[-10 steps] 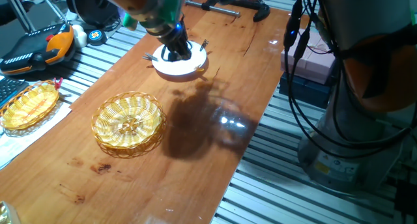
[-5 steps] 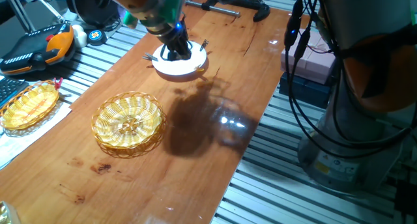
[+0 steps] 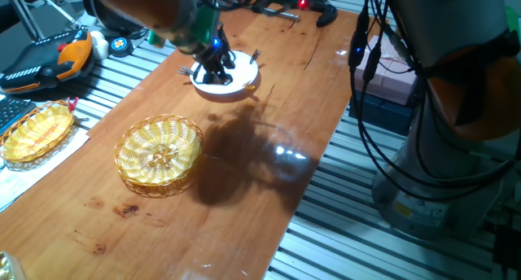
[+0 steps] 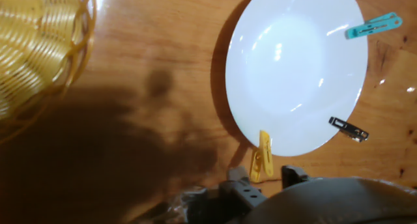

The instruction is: Use a clamp

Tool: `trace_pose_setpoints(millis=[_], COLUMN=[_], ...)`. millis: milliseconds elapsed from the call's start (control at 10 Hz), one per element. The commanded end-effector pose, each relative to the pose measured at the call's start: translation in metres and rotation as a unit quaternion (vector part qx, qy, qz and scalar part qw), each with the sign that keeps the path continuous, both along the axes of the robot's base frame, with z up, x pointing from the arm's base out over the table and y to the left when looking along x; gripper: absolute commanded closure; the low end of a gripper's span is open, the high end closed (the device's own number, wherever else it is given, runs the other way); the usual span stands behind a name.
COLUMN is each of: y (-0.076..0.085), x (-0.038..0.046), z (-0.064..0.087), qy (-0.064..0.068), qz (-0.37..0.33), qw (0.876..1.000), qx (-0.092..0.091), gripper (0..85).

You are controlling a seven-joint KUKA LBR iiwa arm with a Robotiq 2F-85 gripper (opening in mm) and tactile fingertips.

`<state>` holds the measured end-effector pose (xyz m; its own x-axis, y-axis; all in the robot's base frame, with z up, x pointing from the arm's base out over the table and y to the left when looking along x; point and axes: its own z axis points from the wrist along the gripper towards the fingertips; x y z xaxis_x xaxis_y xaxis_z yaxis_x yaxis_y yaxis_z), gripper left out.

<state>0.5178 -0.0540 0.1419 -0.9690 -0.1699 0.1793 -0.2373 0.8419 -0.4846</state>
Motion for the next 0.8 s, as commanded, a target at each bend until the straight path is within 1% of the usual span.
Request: trace_pose_setpoints(millis=[0,100,200,300,500,700], y=[-0.001,-0.004,-0.008,-0.012,-0.022,-0.036], x=[0.0019,0.0032,0.0030,0.0030,0.0008,-0.0061], z=[-0.005,-0.012,-0.019,-0.025,-0.034,-0.045], qy=[-0.004,-0.004,-0.008,-0.013,-0.019,-0.031], qz=[0.005,0.007,0.009,0.014,0.019,0.019], qw=[1.000,1.000,1.000,1.000,1.000,0.999], qx=[-0.005,-0.003,0.001,0.001,-0.006,-0.018], gripper=[40.0,39.0,39.0,38.7,38.7,38.7])
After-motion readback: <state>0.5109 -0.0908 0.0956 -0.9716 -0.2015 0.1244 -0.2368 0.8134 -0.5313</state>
